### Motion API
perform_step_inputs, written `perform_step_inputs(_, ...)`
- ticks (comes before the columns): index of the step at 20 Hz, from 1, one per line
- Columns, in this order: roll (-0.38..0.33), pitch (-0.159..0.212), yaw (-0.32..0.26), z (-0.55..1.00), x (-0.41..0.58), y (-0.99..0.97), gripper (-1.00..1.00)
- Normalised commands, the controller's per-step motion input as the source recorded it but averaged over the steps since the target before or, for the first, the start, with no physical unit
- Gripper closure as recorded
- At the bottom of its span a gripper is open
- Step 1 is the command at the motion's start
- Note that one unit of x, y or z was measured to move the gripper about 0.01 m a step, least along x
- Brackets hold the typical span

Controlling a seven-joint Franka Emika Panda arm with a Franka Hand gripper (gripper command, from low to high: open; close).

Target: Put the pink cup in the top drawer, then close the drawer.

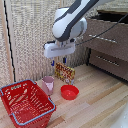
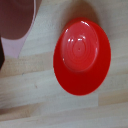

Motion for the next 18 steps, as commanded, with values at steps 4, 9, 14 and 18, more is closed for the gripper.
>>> perform_step_inputs(4,-0.013,0.002,0.041,-0.40,0.189,0.20,-1.00)
perform_step_inputs(9,-0.036,0.001,0.040,-0.39,0.185,0.24,-1.00)
perform_step_inputs(14,-0.061,0.000,0.040,-0.37,0.195,0.25,-1.00)
perform_step_inputs(18,-0.063,0.000,0.035,-0.36,0.066,0.24,-1.00)
